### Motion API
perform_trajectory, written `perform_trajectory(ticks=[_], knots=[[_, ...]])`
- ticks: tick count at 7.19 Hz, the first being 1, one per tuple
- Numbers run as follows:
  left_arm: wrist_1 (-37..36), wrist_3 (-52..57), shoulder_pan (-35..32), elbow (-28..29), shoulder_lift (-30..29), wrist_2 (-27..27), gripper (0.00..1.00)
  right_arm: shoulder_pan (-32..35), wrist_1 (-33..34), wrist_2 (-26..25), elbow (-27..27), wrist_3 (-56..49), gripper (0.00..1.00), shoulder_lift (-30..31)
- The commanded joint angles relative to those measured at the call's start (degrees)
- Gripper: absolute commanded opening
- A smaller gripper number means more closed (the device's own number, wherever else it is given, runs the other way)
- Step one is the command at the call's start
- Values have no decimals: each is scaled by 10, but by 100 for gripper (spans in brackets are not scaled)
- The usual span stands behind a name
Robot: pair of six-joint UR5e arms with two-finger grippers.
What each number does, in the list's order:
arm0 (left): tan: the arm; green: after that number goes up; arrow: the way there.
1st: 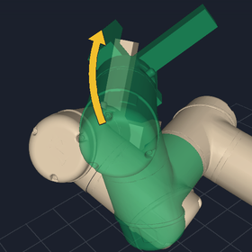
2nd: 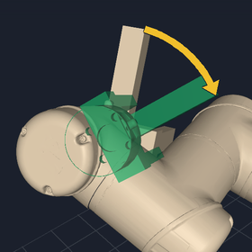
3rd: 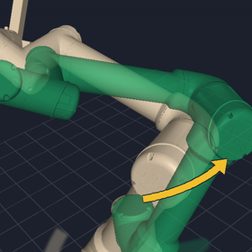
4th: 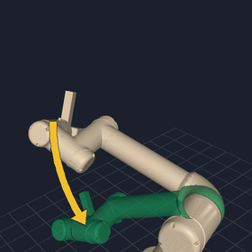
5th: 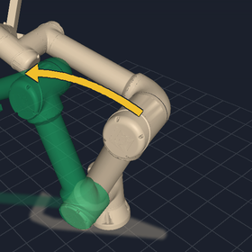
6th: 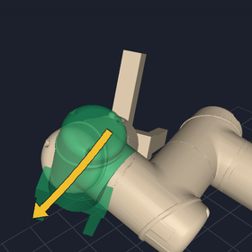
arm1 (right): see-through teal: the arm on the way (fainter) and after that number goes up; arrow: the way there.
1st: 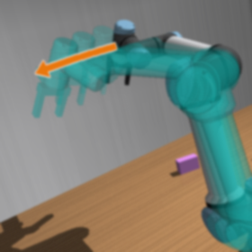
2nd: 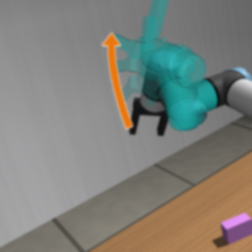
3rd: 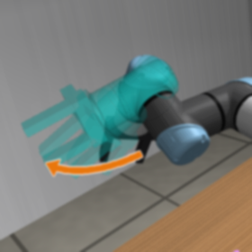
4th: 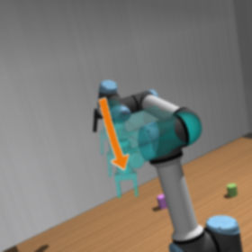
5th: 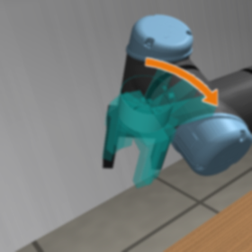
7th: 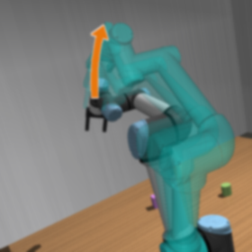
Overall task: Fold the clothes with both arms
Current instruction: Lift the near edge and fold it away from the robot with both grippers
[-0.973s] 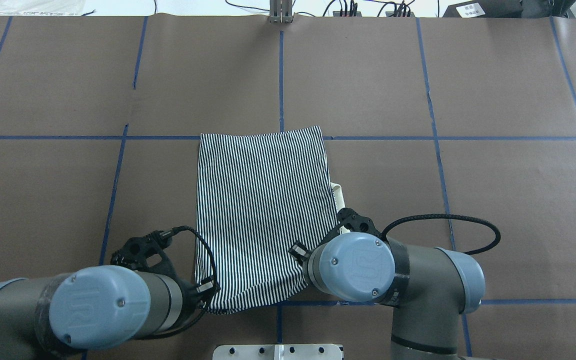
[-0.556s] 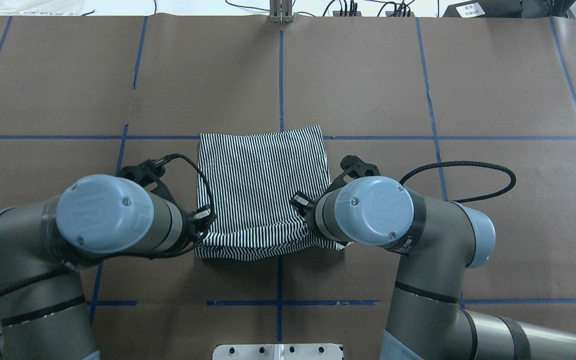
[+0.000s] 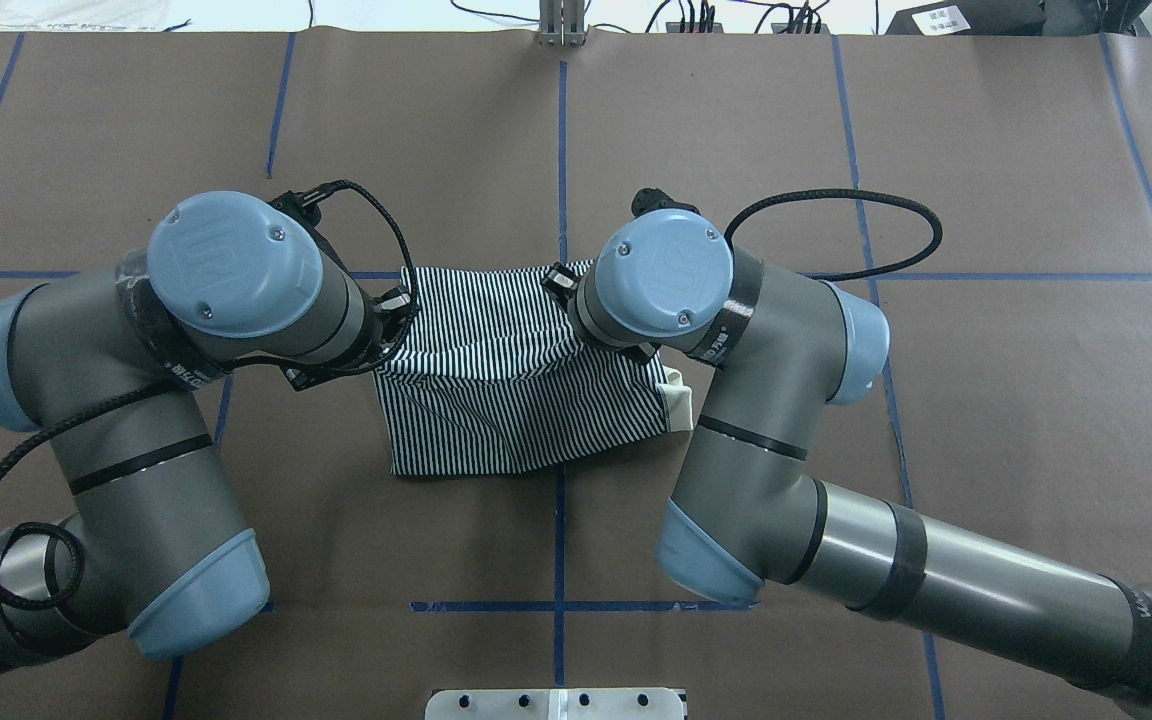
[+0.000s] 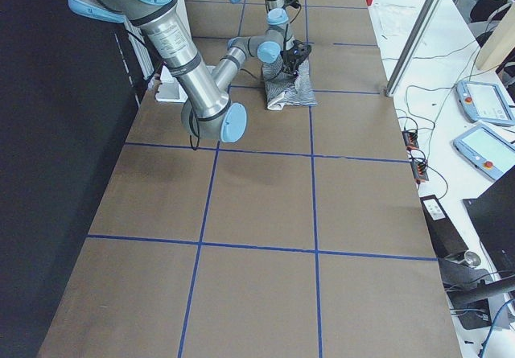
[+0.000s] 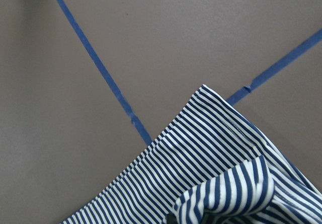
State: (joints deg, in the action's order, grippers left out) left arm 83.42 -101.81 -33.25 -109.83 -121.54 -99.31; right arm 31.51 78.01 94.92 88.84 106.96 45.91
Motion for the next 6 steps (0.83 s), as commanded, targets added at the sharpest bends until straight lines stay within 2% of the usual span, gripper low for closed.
perform_trajectory(ticks=[1, 3, 4, 5, 6], knots=[[14, -1, -1, 14, -1, 0, 0, 7, -10, 1, -36, -4, 0, -9], [41, -3, -4, 35, -5, 1, 0, 7, -10, 1, -83, -5, 0, -34], [96, -1, -37, 119, -41, 1, 37, 19, -28, 1, -127, -6, 17, -59], [188, 20, -70, 269, -100, 3, 99, 41, -76, 1, -186, -7, 99, -84], [246, 66, -132, 360, -122, 1, 100, 56, -96, 4, -230, -30, 100, -98]])
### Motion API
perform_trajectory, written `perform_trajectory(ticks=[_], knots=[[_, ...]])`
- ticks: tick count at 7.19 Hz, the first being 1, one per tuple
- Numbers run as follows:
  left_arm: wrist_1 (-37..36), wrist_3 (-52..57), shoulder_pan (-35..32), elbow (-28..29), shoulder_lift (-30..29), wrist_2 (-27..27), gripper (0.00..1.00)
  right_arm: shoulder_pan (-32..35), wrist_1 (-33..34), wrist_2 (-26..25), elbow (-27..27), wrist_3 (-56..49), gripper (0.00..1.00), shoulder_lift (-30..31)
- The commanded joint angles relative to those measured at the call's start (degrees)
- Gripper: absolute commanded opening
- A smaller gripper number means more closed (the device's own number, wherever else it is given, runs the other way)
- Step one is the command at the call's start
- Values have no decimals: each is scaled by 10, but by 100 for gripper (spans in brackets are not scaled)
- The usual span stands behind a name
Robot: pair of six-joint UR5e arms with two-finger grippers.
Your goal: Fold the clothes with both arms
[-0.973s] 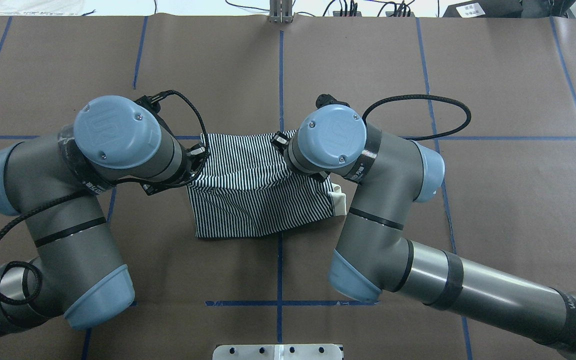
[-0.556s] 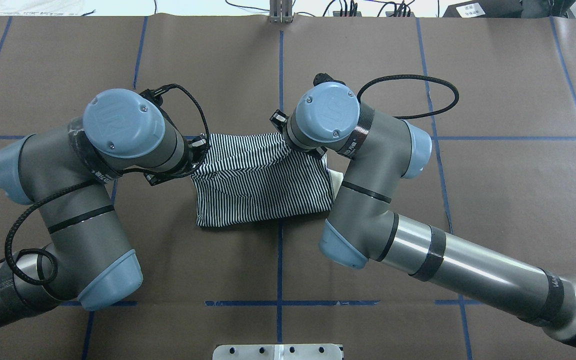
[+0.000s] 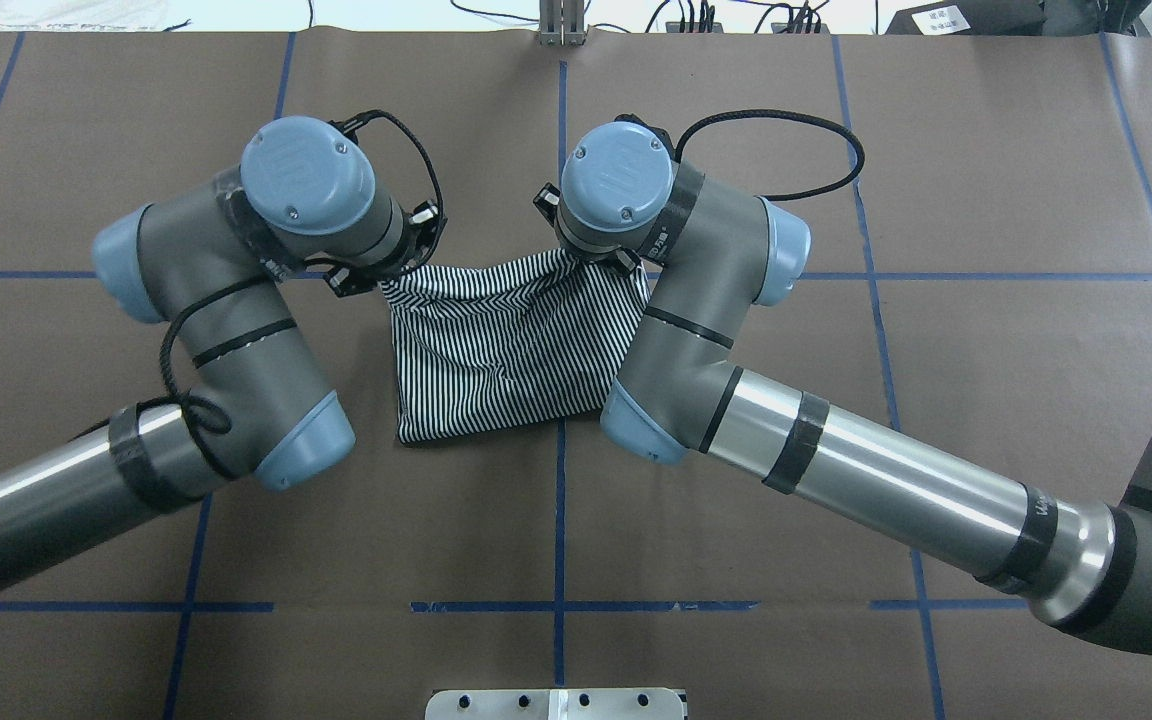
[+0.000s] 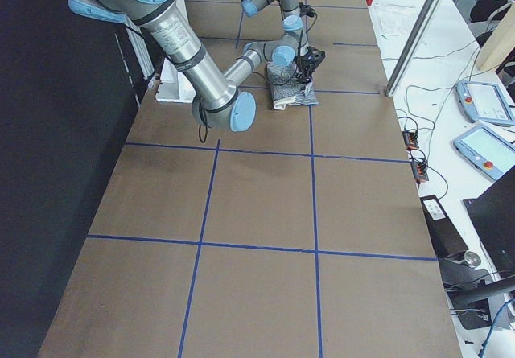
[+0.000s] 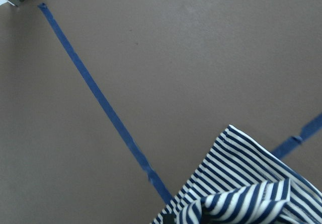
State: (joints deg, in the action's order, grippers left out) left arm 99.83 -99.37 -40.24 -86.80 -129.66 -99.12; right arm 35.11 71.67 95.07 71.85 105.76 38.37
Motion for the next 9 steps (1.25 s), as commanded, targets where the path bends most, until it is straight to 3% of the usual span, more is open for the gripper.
perform_trajectory(ticks=[1, 2, 4, 5, 7, 9], knots=[[96, 114, -110, 146, -37, -3, 100, 28, -36, 2, -76, -36, 100, -23], [95, 142, -121, 146, -35, -5, 100, 32, -36, 2, -78, -39, 100, -23], [90, 145, -121, 123, -28, -61, 100, 51, -36, 23, -75, -74, 100, -23], [87, 159, -121, 43, 23, -69, 100, 78, -26, 82, -56, -116, 100, -18], [44, 250, -122, -87, 100, -104, 100, 100, 41, 120, 57, -196, 100, 57], [-56, 413, -164, -178, 133, -106, 100, 183, 142, 202, 214, -394, 100, 179]])
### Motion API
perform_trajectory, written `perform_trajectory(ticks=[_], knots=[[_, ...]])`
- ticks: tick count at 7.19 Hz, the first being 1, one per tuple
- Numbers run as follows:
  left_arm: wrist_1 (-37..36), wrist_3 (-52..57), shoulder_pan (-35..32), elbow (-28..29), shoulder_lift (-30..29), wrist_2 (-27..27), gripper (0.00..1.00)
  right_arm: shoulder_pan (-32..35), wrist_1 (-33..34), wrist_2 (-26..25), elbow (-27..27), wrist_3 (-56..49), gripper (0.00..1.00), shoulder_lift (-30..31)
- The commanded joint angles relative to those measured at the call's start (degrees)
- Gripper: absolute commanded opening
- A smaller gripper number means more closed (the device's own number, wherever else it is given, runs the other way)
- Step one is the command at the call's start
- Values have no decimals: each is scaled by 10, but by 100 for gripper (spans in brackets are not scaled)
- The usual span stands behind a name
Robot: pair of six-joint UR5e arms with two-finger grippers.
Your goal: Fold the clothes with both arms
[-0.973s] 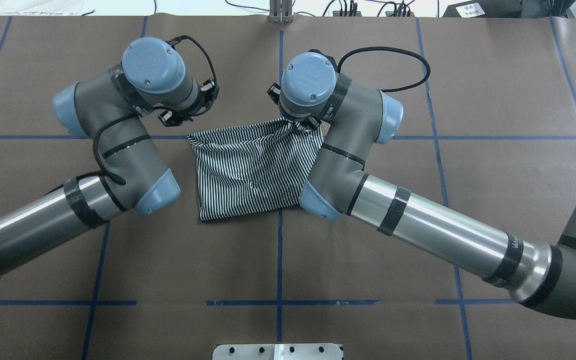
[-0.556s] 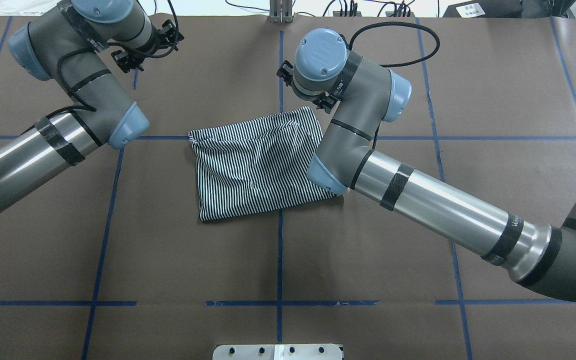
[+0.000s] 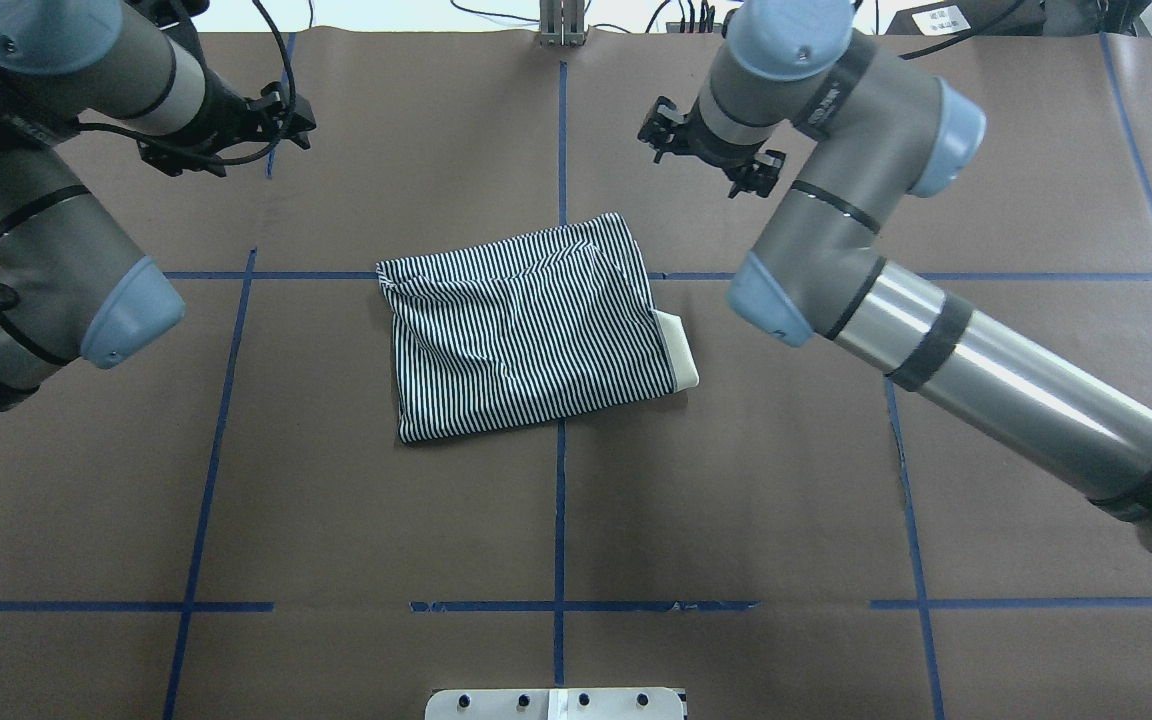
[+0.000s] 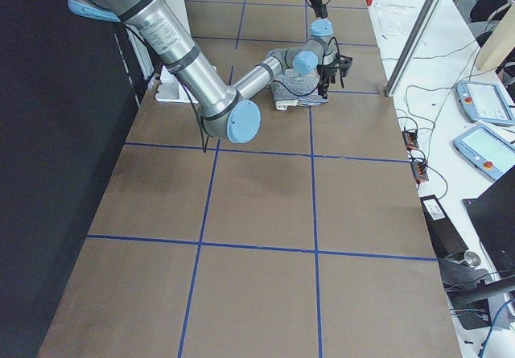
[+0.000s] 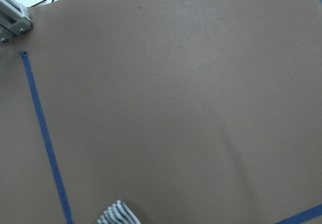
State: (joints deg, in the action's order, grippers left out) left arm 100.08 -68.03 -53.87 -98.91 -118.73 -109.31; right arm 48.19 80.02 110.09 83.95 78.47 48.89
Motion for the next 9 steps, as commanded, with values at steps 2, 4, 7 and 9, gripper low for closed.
perform_trajectory(ticks=[2, 4, 7, 9], knots=[[-102, 302, -140, -67, 58, -65, 100, 178, 107, 146, 155, -403, 100, 206], [-105, 555, -260, -61, 137, -107, 100, 305, 118, 212, 156, -678, 100, 324], [-154, 814, -343, -67, 218, -124, 100, 404, 145, 231, 159, -886, 100, 450], [-48, 789, -338, 7, 259, -116, 100, 404, 143, 226, 179, -885, 100, 454]])
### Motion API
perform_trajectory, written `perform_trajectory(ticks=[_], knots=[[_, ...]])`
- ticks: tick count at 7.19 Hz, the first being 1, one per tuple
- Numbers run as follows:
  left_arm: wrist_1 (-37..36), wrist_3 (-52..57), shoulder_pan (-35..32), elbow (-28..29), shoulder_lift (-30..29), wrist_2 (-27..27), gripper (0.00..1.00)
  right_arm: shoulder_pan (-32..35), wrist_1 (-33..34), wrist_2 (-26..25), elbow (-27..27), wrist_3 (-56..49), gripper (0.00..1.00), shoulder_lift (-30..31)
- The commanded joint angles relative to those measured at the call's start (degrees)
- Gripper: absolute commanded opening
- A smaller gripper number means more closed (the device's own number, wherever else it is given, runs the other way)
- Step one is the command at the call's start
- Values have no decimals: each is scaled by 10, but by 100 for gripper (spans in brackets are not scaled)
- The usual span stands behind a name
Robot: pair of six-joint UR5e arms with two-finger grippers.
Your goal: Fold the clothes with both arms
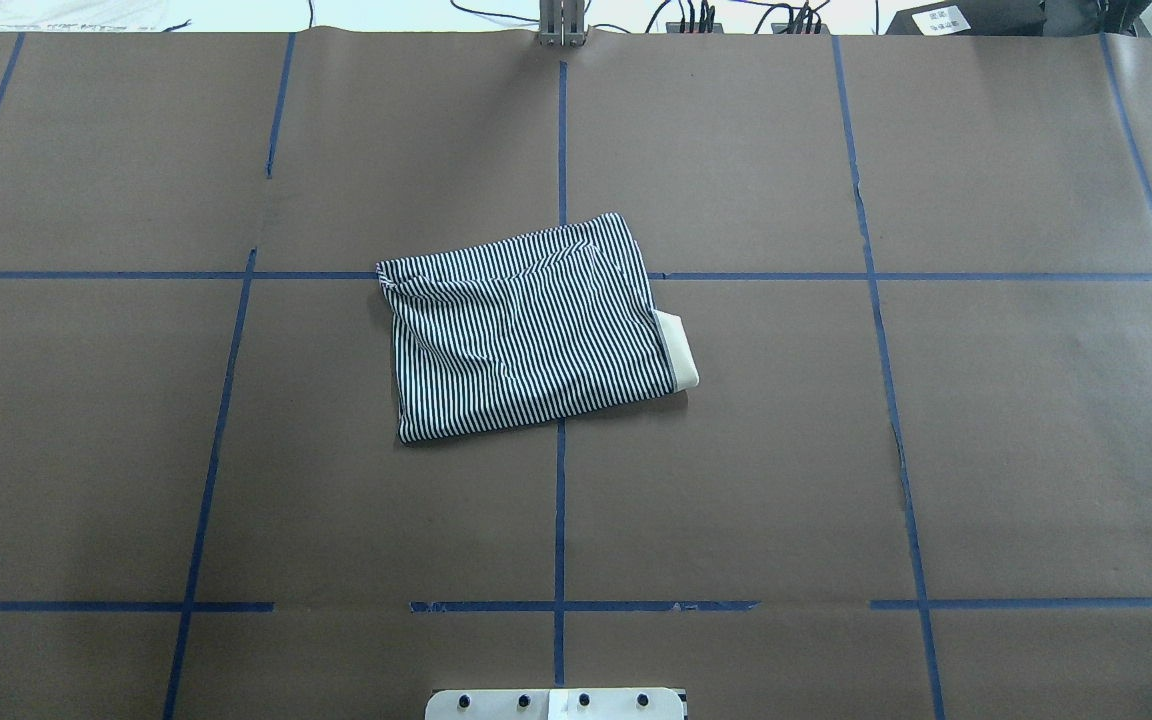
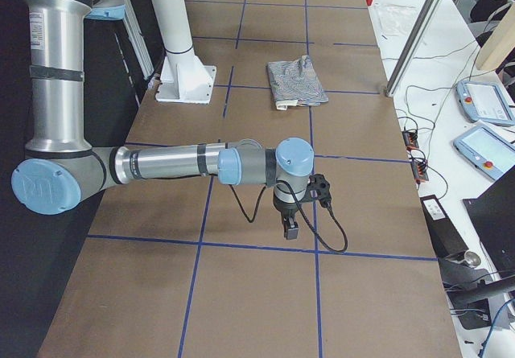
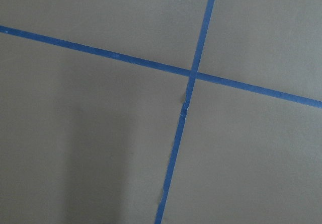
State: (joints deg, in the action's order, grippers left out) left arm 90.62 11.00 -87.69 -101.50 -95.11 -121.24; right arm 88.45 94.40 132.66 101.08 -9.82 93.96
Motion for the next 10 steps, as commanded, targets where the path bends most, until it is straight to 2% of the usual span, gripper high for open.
perform_trajectory(ticks=[1, 2, 3, 4, 5, 8, 10], knots=[[47, 1, 1, 49, 26, -3, 100, 1, 1, 10, 1, 1, 100, 6], [27, 0, -2, 48, 32, -2, 100, 1, 3, 32, -2, 2, 100, 9], [-52, 0, 0, 47, 22, -6, 100, 2, 3, 37, -4, 2, 100, 10], [-69, 1, 0, 59, 30, -34, 100, 10, 3, 41, -14, 2, 100, 11], [-70, 1, -1, 73, 31, -71, 100, 15, 3, 50, -25, 2, 100, 11], [-69, 1, -1, 76, 32, -82, 100, 22, 2, 56, -41, 2, 100, 10], [-62, 1, -1, 102, 31, -110, 100, 30, 0, 57, -58, 1, 100, 11]])
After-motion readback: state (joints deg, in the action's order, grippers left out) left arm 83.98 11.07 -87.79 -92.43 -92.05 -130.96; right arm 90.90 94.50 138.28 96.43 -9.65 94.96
